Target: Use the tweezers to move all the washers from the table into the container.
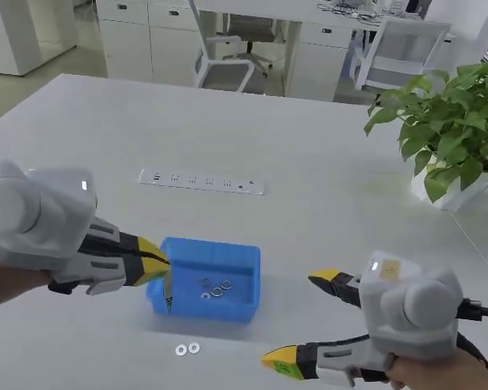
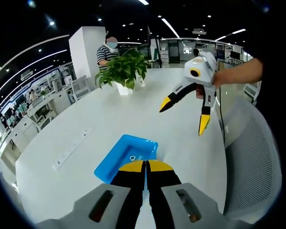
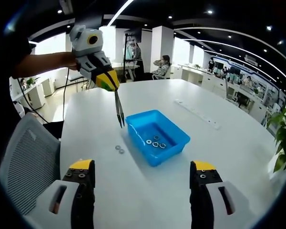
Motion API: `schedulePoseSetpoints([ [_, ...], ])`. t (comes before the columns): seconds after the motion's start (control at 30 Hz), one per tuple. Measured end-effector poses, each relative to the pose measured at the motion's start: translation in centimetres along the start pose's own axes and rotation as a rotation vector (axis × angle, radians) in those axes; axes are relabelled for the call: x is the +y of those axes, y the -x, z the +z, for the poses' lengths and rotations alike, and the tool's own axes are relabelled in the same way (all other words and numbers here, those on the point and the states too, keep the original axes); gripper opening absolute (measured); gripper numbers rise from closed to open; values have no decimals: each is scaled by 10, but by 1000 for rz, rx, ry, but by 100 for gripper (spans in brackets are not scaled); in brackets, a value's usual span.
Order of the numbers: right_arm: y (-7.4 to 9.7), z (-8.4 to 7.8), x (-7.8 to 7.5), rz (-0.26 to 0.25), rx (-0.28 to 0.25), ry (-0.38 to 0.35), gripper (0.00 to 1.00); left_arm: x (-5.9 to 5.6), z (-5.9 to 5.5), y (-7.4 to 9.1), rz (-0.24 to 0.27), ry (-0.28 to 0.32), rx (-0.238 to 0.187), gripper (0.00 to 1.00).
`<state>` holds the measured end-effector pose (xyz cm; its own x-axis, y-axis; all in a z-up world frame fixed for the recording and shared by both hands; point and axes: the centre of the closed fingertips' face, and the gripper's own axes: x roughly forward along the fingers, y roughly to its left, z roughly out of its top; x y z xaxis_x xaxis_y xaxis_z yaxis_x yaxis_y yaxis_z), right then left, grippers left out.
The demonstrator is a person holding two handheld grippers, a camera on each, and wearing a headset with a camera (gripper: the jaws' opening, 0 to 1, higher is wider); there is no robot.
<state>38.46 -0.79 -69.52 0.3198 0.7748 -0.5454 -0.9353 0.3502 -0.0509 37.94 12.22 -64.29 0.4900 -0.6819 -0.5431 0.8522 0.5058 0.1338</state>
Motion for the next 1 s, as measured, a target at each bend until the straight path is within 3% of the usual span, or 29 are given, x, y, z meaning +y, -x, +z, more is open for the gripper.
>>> schedulePoseSetpoints([
  [0.53, -2, -8, 9, 13, -4, -10, 92, -16, -10, -13, -28, 21, -6, 4],
  [1.0, -5, -20, 17, 33, 25, -12, 92, -27, -20, -26, -56, 32, 5, 4],
])
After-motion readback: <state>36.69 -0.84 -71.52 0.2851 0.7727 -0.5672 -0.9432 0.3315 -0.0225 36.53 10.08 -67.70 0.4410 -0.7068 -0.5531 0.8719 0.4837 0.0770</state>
